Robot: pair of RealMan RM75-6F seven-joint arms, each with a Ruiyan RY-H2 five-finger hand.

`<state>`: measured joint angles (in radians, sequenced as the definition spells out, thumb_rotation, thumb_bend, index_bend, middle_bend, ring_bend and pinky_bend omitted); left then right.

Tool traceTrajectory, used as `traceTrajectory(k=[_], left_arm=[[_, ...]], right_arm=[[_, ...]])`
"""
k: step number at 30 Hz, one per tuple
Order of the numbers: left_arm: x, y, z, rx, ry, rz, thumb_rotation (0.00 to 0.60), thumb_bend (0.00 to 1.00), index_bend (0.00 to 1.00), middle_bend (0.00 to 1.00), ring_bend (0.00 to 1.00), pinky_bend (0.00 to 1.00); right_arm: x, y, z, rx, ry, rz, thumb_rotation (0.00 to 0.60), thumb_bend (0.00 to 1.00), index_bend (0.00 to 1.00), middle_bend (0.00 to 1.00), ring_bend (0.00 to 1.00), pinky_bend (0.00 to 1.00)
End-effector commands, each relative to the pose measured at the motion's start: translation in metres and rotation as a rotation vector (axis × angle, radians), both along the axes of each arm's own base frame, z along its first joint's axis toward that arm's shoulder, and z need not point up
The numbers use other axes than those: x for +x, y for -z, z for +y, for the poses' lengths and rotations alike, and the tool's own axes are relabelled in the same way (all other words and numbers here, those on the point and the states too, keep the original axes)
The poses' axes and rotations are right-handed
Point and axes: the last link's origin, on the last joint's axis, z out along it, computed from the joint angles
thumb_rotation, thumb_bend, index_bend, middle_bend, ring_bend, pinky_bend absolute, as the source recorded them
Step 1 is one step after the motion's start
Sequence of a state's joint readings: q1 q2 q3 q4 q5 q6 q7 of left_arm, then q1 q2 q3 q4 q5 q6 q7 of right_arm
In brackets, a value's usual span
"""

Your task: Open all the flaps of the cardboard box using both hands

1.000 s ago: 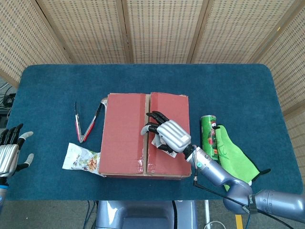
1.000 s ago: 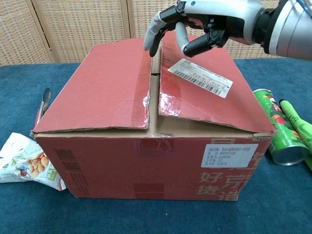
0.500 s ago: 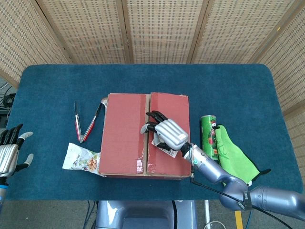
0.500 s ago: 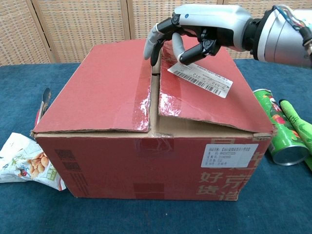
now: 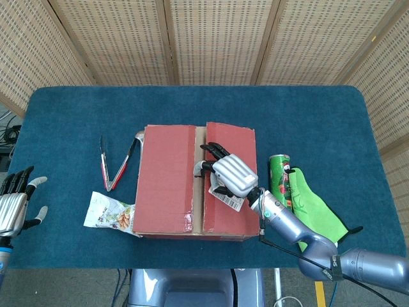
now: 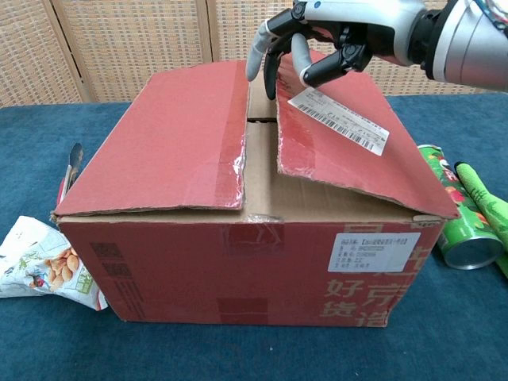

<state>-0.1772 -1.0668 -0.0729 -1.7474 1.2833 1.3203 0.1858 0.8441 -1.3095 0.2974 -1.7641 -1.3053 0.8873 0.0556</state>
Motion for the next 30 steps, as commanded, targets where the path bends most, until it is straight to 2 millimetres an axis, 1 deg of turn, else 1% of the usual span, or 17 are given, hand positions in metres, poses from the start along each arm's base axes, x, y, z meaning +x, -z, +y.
traceTrajectory(k=[1,7,20,30], left_arm=[[0.0,0.0,0.0,0.0,0.0,-0.001,0.6,0.37,0.19,0.0,0.0,0.0],[0.001,-0.002,0.0,0.003,0.004,-0.001,0.6,0.37,0.19,0.0,0.0,0.0],[0.003,-0.002,0.001,-0.002,0.015,-0.011,0.6,0.37,0.19,0.0,0.0,0.0],[0.006,-0.002,0.0,-0.017,0.016,-0.028,0.6,0.37,0.19,0.0,0.0,0.0]], right_arm=[[0.0,-0.003,0.0,-0.006,-0.005,-0.002,0.6,1.0,0.37,0.52,0.16,0.0],[0.002,-0.014,0.002,-0.022,-0.024,0.01,0.6,1.0,0.37,0.52,0.16,0.0],[0.005,-0.051,0.011,-0.07,-0.045,0.012,0.6,1.0,0.37,0.52,0.16,0.0],[0.0,-0.079,0.007,-0.135,-0.028,0.015,0.6,1.0,0.37,0.52,0.16,0.0]])
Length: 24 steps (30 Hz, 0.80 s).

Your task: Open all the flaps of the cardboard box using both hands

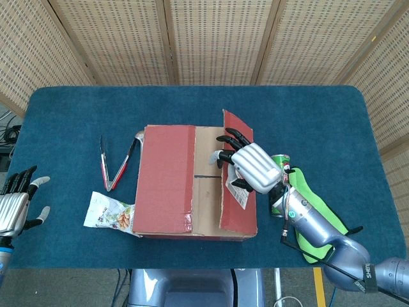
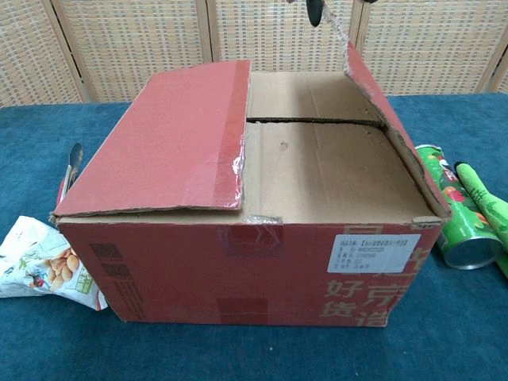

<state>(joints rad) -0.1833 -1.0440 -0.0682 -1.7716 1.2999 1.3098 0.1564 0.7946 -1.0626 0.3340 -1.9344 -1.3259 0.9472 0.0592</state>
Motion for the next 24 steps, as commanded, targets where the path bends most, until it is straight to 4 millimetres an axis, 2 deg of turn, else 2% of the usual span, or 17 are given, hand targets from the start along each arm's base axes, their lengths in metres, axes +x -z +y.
traceTrajectory(k=[1,24], left_arm=[[0.001,0.0,0.0,0.0,0.002,0.001,0.6,0.37,0.19,0.0,0.0,0.0],[0.009,0.0,0.001,-0.004,0.017,0.016,0.6,0.37,0.19,0.0,0.0,0.0]], right_arm=[[-0.003,-0.008,-0.001,-0.022,0.009,0.003,0.6,1.0,0.37,0.52,0.16,0.0],[-0.055,-0.071,-0.012,-0.167,0.144,0.025,0.6,1.0,0.37,0.52,0.16,0.0]])
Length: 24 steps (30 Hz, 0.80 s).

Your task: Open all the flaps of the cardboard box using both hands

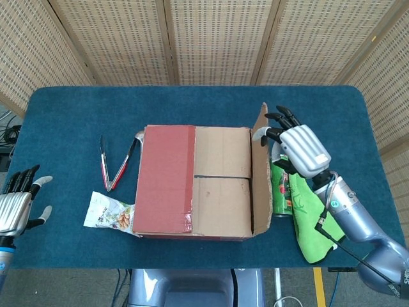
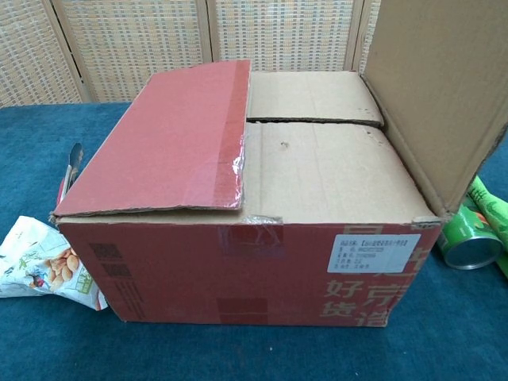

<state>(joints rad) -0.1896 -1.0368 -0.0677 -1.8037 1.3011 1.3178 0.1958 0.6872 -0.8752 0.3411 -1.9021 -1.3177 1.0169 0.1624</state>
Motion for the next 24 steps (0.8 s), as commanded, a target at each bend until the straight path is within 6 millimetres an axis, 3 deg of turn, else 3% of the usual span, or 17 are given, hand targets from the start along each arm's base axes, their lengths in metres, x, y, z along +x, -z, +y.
traceTrajectory(k=[1,19,24], left_arm=[[0.001,0.0,0.0,-0.001,0.001,0.001,0.6,0.37,0.19,0.0,0.0,0.0],[0.009,-0.004,0.005,-0.006,0.045,0.023,0.6,0.36,0.19,0.0,0.0,0.0],[0.016,-0.008,0.01,-0.013,0.083,0.023,0.6,0.27,0.19,0.0,0.0,0.0]], right_arm=[[-0.008,-0.006,0.0,-0.014,0.021,0.0,0.6,1.0,0.37,0.52,0.16,0.0],[-0.052,-0.004,0.002,-0.017,0.128,0.013,0.6,1.0,0.37,0.51,0.16,0.0],[-0.059,-0.003,0.006,-0.021,0.138,0.007,0.6,0.9,0.36,0.42,0.15,0.0]])
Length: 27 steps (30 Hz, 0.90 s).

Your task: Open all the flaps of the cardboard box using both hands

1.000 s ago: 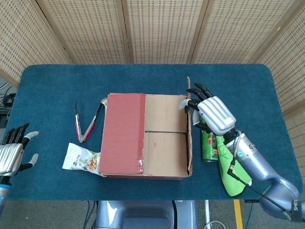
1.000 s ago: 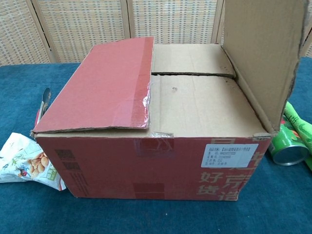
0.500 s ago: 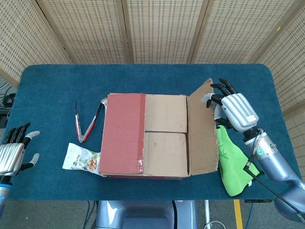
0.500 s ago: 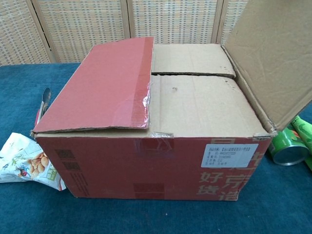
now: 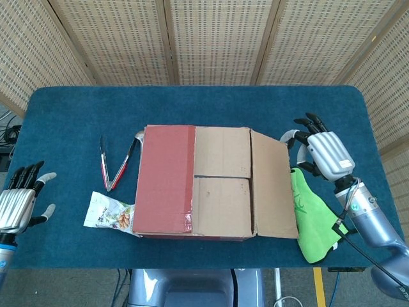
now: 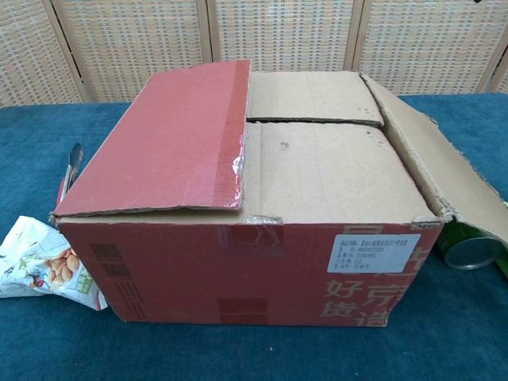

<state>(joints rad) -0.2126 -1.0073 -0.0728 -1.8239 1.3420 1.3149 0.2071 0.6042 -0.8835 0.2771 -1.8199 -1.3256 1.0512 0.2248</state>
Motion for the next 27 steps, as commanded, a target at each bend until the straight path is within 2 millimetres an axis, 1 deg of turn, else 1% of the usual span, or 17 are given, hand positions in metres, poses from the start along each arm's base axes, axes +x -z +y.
traceTrajectory(k=[1,4,6,10,14,17,22,27], left_arm=[[0.006,-0.003,0.004,-0.006,0.027,-0.001,0.6,0.26,0.19,0.0,0.0,0.0],[0.011,-0.006,0.008,-0.011,0.06,0.007,0.6,0.24,0.18,0.0,0.0,0.0],[0.016,-0.008,0.011,-0.018,0.086,0.014,0.6,0.24,0.17,0.0,0.0,0.0],[0.026,-0.011,0.017,-0.035,0.152,0.026,0.6,0.25,0.17,0.0,0.0,0.0],[0.037,-0.011,0.025,-0.062,0.227,0.041,0.6,0.27,0.17,0.0,0.0,0.0],[0.047,-0.009,0.032,-0.105,0.279,0.041,0.6,0.3,0.17,0.0,0.0,0.0],[0.065,-0.002,0.043,-0.206,0.361,0.039,0.6,0.39,0.17,0.0,0.0,0.0],[0.083,0.005,0.054,-0.297,0.442,0.054,0.6,0.42,0.17,0.0,0.0,0.0]], right_arm=[[-0.005,0.001,0.003,-0.007,0.004,-0.001,0.6,0.88,0.34,0.39,0.14,0.0],[-0.009,0.001,0.008,-0.025,0.007,0.0,0.6,0.87,0.27,0.3,0.09,0.0],[-0.011,0.001,0.012,-0.051,0.007,0.006,0.6,0.86,0.24,0.25,0.06,0.0],[-0.015,0.002,0.021,-0.107,0.013,0.012,0.6,0.86,0.22,0.2,0.02,0.0],[-0.019,0.007,0.03,-0.145,0.025,0.033,0.6,0.85,0.22,0.19,0.01,0.0],[-0.023,0.012,0.036,-0.158,0.037,0.042,0.6,0.85,0.22,0.19,0.01,0.0],[-0.029,0.02,0.044,-0.171,0.057,0.051,0.6,0.85,0.22,0.19,0.0,0.0],[-0.035,0.026,0.052,-0.199,0.069,0.068,0.6,0.85,0.22,0.19,0.0,0.0]])
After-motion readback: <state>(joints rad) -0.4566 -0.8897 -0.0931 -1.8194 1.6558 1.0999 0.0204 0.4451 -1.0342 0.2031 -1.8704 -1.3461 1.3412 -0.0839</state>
